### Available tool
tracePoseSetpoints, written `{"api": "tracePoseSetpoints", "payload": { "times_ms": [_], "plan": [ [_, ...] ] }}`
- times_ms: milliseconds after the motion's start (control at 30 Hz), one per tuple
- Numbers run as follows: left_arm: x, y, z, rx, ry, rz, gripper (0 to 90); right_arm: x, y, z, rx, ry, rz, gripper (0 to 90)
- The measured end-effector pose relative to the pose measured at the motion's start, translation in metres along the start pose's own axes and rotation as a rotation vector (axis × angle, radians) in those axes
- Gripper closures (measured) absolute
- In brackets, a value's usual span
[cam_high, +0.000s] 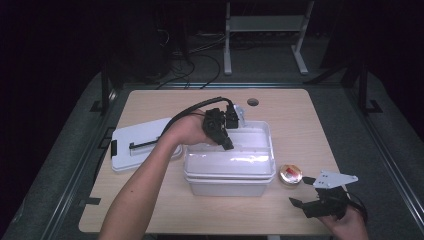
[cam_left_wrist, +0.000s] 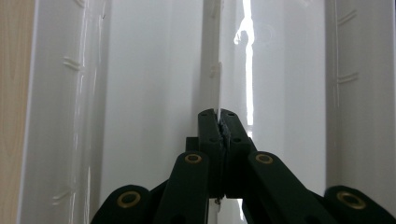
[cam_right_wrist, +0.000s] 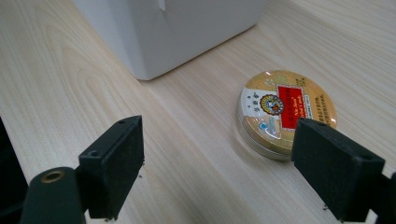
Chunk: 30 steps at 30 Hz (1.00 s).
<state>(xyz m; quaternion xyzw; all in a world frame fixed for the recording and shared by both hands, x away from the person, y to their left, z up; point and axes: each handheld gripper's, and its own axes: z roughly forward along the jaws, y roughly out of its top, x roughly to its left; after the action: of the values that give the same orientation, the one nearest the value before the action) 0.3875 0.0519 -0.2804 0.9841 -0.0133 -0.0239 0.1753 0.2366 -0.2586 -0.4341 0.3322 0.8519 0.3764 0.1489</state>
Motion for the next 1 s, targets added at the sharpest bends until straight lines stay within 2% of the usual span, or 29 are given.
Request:
{"api": "tracePoseSetpoints", "payload": {
  "times_ms": [233,300,400,700,1000],
  "plan": [
    [-0.007,-0.006,-0.024,-0.025,0.03,-0.005,89.1,0.0,0.001,-0.001,-0.001,-0.004,0.0,16.7],
    [-0.008,-0.012,-0.031,-0.039,0.035,-0.023,89.1,0.0,0.0,-0.001,-0.005,-0.005,-0.002,16.7],
    [-0.01,-0.024,-0.043,-0.055,0.059,-0.047,89.1,0.001,0.0,-0.002,-0.005,-0.008,0.001,16.7],
    [-0.018,-0.059,-0.072,-0.052,0.108,-0.094,89.2,0.001,0.001,0.0,0.008,-0.011,0.002,16.7],
    [-0.031,-0.108,-0.096,-0.065,0.157,-0.162,89.2,-0.001,-0.001,-0.001,0.01,-0.024,0.014,16.7]
  ]
}}
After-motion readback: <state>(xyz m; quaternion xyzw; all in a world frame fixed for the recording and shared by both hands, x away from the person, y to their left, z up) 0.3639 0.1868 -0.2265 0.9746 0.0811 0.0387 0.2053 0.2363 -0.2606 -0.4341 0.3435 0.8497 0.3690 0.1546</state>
